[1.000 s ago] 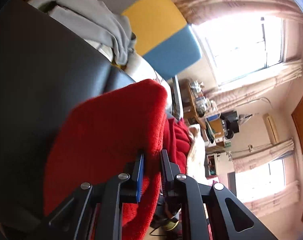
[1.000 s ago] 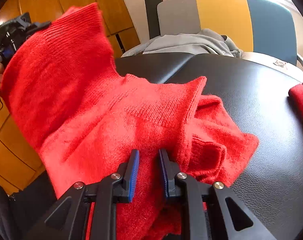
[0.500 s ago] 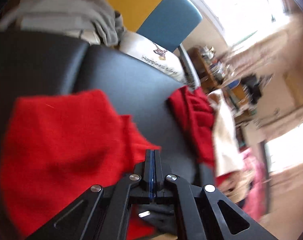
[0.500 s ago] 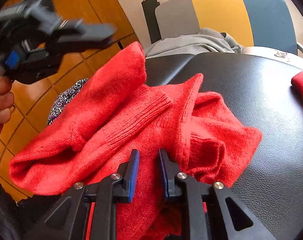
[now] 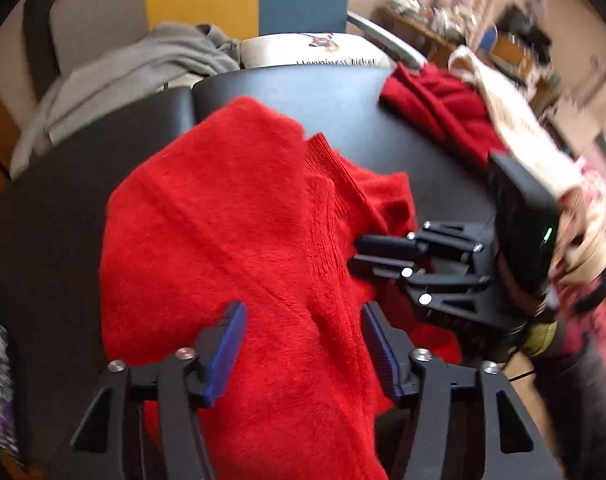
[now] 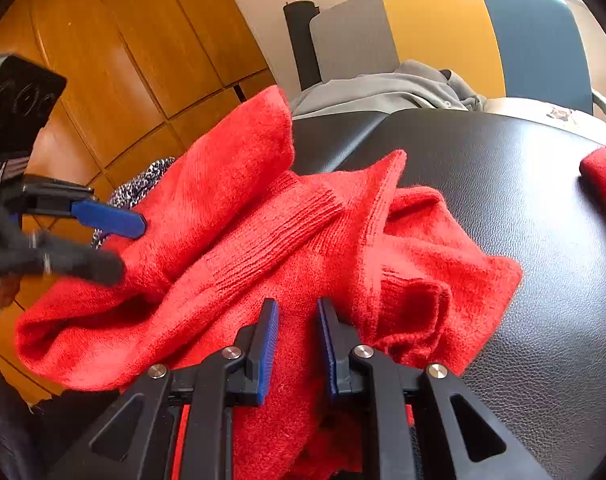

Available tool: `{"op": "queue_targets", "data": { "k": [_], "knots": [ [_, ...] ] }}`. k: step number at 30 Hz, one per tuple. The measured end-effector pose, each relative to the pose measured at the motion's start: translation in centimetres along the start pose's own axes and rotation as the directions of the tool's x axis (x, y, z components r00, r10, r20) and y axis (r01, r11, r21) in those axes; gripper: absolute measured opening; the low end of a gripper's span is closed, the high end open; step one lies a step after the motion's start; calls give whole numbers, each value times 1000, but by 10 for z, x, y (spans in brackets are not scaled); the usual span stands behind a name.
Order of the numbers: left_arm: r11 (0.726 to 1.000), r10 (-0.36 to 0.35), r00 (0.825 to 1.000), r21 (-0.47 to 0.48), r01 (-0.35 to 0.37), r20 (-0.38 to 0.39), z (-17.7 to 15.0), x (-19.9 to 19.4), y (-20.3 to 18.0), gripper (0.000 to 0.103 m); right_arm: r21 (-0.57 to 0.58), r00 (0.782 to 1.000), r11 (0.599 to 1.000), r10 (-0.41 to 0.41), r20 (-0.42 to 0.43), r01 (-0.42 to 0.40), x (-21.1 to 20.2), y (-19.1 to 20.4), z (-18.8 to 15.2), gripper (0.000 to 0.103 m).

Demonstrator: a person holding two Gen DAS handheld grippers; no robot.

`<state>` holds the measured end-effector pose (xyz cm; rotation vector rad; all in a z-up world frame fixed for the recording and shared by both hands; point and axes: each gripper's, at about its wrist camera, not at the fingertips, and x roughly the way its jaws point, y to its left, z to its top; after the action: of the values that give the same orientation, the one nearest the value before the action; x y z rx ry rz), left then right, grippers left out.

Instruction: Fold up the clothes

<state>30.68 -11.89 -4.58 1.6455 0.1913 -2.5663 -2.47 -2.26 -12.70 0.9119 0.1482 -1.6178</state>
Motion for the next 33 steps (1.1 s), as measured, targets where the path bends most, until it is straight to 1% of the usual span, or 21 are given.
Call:
{"op": "queue_targets", "data": {
  "k": [2, 5, 8, 12, 14, 15, 17, 18, 19, 20, 21, 23, 24, 26, 29, 30, 31, 32, 33],
  "knots": [
    [998, 31, 999, 56, -31, -11, -3, 6, -13, 72, 18, 1000, 1000, 11, 5, -11, -1, -2, 0, 19],
    [987, 91, 996, 134, -87, -21, -10, 16, -30, 80, 25, 1000, 1000, 15, 5, -15, -2, -3, 1, 19],
    [971, 157, 987, 185, -148, -36, -18, 30, -38, 82, 20, 1000, 1000, 9, 4, -9, -3, -1, 1, 19],
    [973, 161, 986, 176, -151, -46, -21, 39, -38, 84, 17, 1000, 1000, 6, 4, -6, -2, -1, 2, 19],
    [983, 124, 991, 140, -115, -57, -21, 39, -29, 82, 17, 1000, 1000, 6, 5, -6, -3, 0, 2, 19],
    [990, 101, 993, 109, -94, -62, -21, 37, -21, 78, 17, 1000, 1000, 6, 5, -6, -3, 0, 1, 19],
    [998, 56, 996, 41, -53, -73, -20, 35, -1, 47, 17, 1000, 1000, 5, 6, -5, -3, 0, 1, 19],
    [999, 33, 996, 7, -33, -77, -20, 33, 8, 41, 16, 1000, 1000, 5, 7, -5, -3, 0, 1, 19],
    [999, -23, 996, -45, 19, -82, -20, 31, 22, 32, 16, 1000, 1000, 5, 7, -5, -3, 0, 1, 19],
    [991, -90, 992, -104, 81, -83, -20, 28, 36, 29, 16, 1000, 1000, 6, 8, -6, -3, 0, 1, 19],
    [980, -143, 987, -152, 130, -75, -21, 26, 48, 27, 17, 1000, 1000, 8, 9, -8, -3, 0, 1, 19],
    [946, -236, 971, -240, 219, -47, -25, 22, 68, 17, 20, 1000, 1000, 11, 11, -11, -3, -1, 1, 19],
    [923, -281, 959, -283, 262, -30, -27, 21, 78, 14, 21, 1000, 1000, 13, 11, -13, -3, -1, 1, 19],
    [840, -402, 915, -382, 386, 40, -34, 18, 97, 9, 21, 1000, 1000, 14, 11, -14, -2, -2, 2, 19],
    [741, -500, 859, -458, 491, 112, -46, 18, 108, 8, 21, 1000, 1000, 13, 10, -13, -2, -2, 3, 19],
    [734, -500, 858, -467, 493, 119, -48, 20, 110, 7, 20, 1000, 1000, 11, 10, -11, -2, -2, 4, 19],
    [735, -492, 862, -473, 486, 120, -50, 22, 111, 7, 20, 1000, 1000, 10, 10, -11, -1, -2, 4, 19],
    [755, -470, 876, -464, 464, 112, -49, 22, 110, 8, 19, 1000, 1000, 9, 10, -10, -1, -2, 4, 19],
    [795, -434, 896, -429, 429, 91, -48, 20, 102, 8, 18, 1000, 1000, 9, 11, -9, -1, -3, 4, 19]
  ]
}}
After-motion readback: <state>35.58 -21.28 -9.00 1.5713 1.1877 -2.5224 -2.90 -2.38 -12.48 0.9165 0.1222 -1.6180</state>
